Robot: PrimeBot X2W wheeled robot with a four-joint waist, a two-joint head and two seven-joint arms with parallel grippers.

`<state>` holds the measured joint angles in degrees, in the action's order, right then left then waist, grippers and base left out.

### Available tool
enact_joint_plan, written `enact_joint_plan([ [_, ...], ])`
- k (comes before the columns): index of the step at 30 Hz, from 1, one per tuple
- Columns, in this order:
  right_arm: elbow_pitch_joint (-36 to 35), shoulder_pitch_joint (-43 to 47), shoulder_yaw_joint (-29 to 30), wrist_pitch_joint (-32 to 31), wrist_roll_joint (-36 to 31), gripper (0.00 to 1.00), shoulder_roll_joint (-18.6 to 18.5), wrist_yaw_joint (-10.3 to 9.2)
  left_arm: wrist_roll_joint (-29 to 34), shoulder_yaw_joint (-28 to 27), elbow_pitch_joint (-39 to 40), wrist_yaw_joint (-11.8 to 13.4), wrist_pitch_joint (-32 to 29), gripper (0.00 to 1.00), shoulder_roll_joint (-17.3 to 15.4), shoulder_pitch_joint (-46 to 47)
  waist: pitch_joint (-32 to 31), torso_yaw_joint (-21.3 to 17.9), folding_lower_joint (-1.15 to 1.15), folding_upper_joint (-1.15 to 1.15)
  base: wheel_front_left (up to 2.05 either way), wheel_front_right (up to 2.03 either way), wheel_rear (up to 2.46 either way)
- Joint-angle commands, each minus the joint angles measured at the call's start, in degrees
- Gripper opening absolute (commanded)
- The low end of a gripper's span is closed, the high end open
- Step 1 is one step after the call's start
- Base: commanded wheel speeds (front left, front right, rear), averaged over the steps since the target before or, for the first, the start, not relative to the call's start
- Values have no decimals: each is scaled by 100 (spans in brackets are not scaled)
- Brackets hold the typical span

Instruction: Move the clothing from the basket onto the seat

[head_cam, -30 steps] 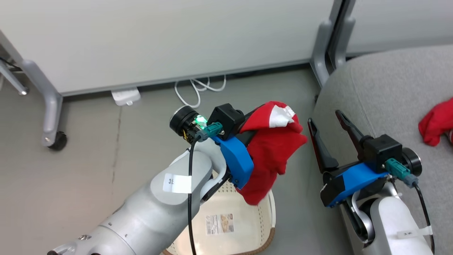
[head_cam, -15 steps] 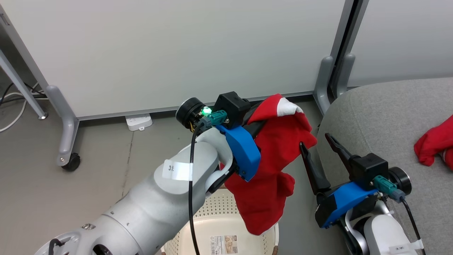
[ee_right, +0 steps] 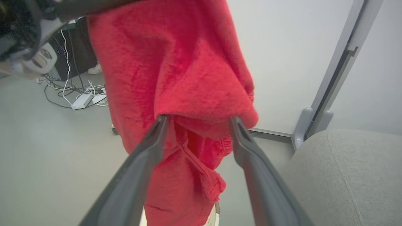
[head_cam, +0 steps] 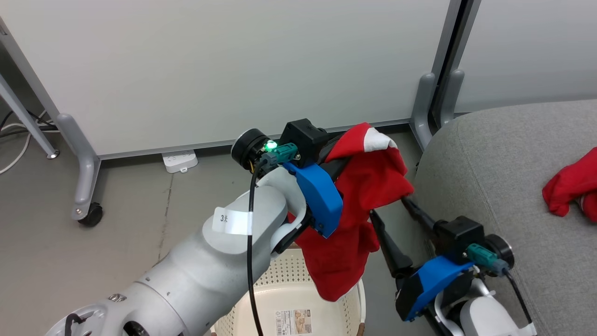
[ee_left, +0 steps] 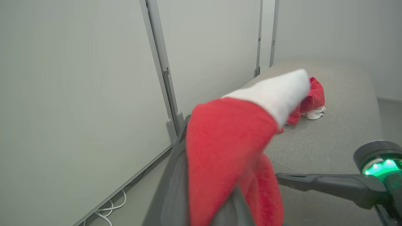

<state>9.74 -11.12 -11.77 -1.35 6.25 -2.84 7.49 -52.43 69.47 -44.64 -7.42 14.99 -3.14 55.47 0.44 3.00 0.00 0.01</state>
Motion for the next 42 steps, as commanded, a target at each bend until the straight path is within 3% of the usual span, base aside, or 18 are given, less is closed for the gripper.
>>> enact_joint_plan([
  [1, 49, 129, -145, -30, 87, 100, -9, 1, -36, -4, -4, -9, 29, 0, 12, 61, 8, -1, 0, -1, 0, 0, 0],
  [13, 680, -366, -496, 87, 286, 100, -10, 1, -23, -3, 65, -8, 29, 0, 20, 87, 97, 3, 0, -1, 0, 0, 0],
  [34, 2445, -1882, -1346, 719, 269, 98, -24, 1, -134, 175, 331, -8, 29, 0, 27, -8, 25, 98, 0, -1, 0, 0, 0],
  [35, 2499, -1919, -1429, 739, 294, 36, -24, 1, -138, 182, 329, -8, 29, 0, 26, -20, 18, 93, 0, -1, 0, 0, 0],
  [36, 2537, -1956, -1512, 763, 320, 0, -24, 1, -144, 189, 325, -8, 29, 0, 27, -29, 10, 86, 0, -1, 0, 0, 0],
  [42, 2699, -2041, -1716, 877, 523, 0, -63, 1, -134, 184, 256, -8, 29, 0, 27, -58, -26, 36, 0, -1, 0, 0, 0],
])
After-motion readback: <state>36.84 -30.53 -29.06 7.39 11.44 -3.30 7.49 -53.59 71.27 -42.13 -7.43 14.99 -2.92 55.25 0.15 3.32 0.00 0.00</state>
